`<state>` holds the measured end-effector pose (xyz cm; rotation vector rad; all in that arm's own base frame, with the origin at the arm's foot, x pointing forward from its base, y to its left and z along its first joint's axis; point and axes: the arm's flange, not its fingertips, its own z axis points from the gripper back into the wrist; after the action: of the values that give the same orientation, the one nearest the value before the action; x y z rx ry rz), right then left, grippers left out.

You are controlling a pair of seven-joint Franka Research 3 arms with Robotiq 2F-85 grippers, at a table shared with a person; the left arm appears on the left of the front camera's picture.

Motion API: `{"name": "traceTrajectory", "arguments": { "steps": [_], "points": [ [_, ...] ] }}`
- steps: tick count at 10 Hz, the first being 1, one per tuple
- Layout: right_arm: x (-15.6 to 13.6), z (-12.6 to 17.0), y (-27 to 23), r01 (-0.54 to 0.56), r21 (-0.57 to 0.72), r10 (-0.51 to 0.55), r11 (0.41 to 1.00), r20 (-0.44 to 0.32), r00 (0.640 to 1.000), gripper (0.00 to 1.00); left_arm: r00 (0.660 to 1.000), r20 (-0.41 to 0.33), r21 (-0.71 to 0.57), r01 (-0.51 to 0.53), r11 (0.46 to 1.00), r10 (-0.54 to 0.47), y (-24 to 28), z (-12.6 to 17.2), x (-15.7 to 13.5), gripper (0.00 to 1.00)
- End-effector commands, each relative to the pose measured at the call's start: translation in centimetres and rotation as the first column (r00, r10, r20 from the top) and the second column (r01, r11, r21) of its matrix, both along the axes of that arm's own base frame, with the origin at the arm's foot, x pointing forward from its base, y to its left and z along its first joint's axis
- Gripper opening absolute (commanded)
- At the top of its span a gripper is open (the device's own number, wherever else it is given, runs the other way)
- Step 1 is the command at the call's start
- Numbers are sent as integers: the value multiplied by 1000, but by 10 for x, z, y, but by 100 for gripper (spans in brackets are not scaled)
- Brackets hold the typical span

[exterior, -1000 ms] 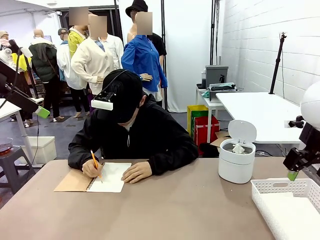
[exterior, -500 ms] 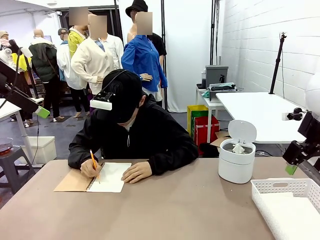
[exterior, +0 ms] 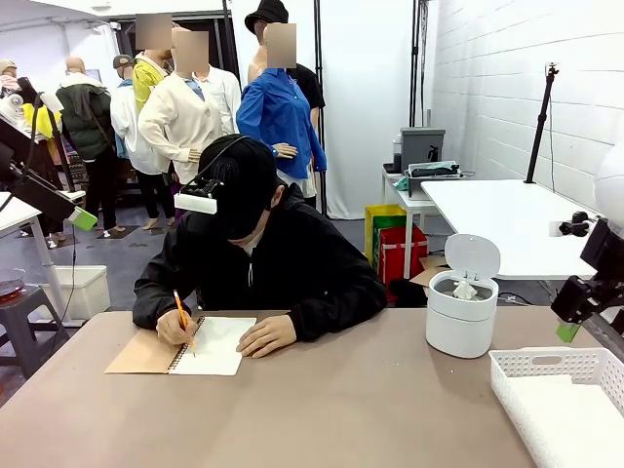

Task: Sort the paper based on its condition.
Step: If a person hands you a paper, place it in the Organizing basket , and if it's crumpled, put it in the Trash can.

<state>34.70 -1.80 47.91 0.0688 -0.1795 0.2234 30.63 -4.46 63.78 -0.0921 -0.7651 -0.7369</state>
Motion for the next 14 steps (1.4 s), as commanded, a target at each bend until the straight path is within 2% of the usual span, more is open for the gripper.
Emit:
{"name": "traceTrajectory", "arguments": {
  "steps": [1,7,9,11,14],
  "points": [
    [2,5,24,-116,13,116,993,7,993,100,1000,-1,-1,-1,1000,1,1,0,0,100],
    [9,39,89,-316,147,316,937,23,948,100,1000,-1,-1,-1,1000,1,1,0,0,100],
    [21,61,120,-379,227,367,897,94,926,100,1000,-1,-1,-1,1000,1,1,0,0,100],
    [31,79,155,-445,254,405,859,195,893,100,1000,-1,-1,-1,1000,1,1,0,0,100],
    [44,104,213,-551,275,444,788,367,817,100,1000,-1,-1,-1,1000,1,1,0,0,100]
  ]
}}
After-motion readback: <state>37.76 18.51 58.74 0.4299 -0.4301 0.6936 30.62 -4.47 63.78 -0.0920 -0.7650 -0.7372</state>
